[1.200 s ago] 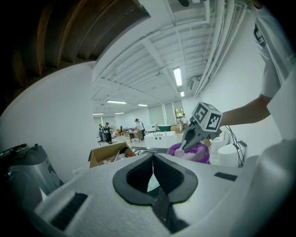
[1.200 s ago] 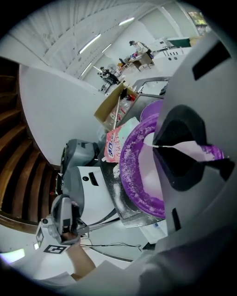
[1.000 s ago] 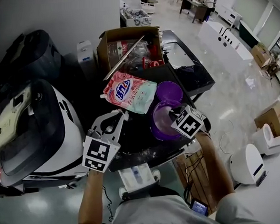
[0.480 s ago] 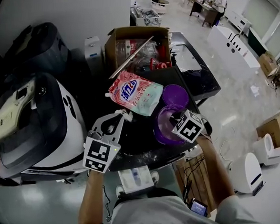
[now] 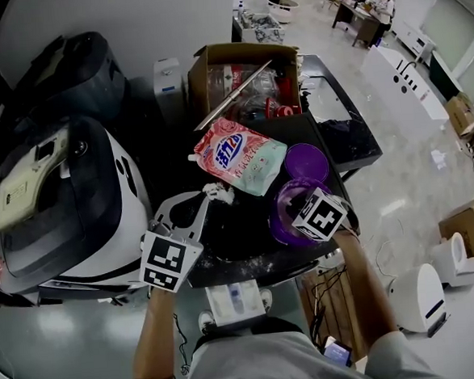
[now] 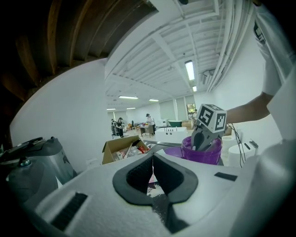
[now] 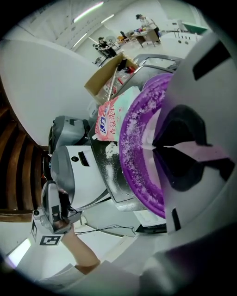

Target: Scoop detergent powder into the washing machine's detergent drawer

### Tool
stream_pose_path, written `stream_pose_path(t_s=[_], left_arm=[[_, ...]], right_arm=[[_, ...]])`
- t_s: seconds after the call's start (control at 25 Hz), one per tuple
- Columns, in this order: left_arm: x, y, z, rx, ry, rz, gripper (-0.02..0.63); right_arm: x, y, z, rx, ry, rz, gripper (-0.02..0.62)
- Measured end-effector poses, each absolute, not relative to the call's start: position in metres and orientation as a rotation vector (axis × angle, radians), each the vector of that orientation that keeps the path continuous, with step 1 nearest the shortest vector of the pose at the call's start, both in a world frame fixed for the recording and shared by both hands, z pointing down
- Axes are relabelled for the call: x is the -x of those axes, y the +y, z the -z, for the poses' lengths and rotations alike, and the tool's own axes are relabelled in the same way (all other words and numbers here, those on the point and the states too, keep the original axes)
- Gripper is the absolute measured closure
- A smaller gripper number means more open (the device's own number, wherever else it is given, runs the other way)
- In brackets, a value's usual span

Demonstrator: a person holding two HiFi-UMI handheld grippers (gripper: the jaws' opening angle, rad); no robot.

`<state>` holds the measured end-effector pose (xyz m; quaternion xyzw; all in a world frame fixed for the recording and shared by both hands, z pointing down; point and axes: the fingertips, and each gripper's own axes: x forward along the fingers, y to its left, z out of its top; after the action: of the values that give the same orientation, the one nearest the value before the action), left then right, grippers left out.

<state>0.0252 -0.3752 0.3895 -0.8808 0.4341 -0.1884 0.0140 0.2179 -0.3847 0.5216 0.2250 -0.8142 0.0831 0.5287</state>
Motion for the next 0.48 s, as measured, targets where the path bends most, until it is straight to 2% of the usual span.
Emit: stream_pose_path(t_s=[0.48], left_arm=[[-0.016,-0.369,-0.39,2.75,1.339,0.579,0.595]], right_arm=[[-0.215,-0.373,-0.518,-0.508,-2.017,-0.391,0.591]])
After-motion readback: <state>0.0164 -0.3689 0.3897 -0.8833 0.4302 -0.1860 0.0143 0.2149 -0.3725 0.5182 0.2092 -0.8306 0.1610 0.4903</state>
